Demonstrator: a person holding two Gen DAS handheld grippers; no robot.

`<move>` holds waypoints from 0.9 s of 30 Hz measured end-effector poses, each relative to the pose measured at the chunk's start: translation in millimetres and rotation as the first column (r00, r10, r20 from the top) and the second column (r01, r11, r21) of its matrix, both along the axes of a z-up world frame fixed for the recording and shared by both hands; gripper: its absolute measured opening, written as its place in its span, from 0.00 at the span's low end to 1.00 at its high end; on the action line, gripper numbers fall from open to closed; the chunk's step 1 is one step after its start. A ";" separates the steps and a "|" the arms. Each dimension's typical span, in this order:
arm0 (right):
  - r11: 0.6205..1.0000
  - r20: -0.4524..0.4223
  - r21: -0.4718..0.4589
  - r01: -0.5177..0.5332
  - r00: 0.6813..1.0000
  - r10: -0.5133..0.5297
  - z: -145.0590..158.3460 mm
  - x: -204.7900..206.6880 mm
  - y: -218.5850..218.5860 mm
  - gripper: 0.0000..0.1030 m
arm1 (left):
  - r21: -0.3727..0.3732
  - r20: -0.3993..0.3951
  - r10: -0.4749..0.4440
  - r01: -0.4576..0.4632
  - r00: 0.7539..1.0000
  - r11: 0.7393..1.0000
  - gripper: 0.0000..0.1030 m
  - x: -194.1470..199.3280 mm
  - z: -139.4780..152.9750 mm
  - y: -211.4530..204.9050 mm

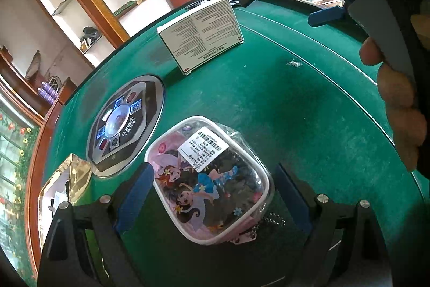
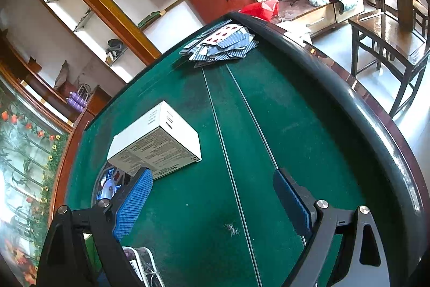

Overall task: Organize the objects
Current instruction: 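Hold the pink pouch in the left tool while the right tool grasps the white-and-green carton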

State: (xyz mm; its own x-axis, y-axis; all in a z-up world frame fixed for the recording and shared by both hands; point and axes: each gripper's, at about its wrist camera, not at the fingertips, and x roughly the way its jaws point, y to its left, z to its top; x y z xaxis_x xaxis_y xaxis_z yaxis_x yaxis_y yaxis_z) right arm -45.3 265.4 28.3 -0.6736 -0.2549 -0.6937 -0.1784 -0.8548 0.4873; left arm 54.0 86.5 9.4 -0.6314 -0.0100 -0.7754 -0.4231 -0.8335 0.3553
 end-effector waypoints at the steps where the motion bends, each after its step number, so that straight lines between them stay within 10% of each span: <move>1: 1.000 -0.001 0.004 0.000 1.000 0.000 0.2 -0.1 -0.3 0.91 | 0.001 0.000 0.001 -0.001 1.000 1.000 0.87 -0.2 -0.1 0.0; 13: 1.000 -0.082 0.002 0.007 0.997 -0.006 9.5 6.2 -3.8 0.91 | 0.203 0.030 0.096 -0.100 0.995 0.974 0.87 16.1 33.4 -52.5; 19: 0.986 -0.128 -0.163 -0.026 0.992 0.005 43.3 -31.0 -1.1 0.92 | 0.312 0.036 0.140 -0.144 0.989 0.939 0.87 35.1 56.5 -90.8; 27: 0.963 0.017 0.221 -0.153 0.988 0.153 60.6 -133.4 -71.2 0.93 | 0.353 0.053 0.204 -0.210 0.978 0.912 0.88 49.4 64.5 -127.2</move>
State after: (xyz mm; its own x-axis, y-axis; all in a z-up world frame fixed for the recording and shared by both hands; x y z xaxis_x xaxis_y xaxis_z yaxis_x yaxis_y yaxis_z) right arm -178.8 194.3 88.9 -0.6385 -0.1946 -0.7446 -0.0376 -0.9584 0.2828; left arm 103.5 -40.7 73.8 -0.6338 0.1378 -0.7611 -0.2304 -0.9730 0.0157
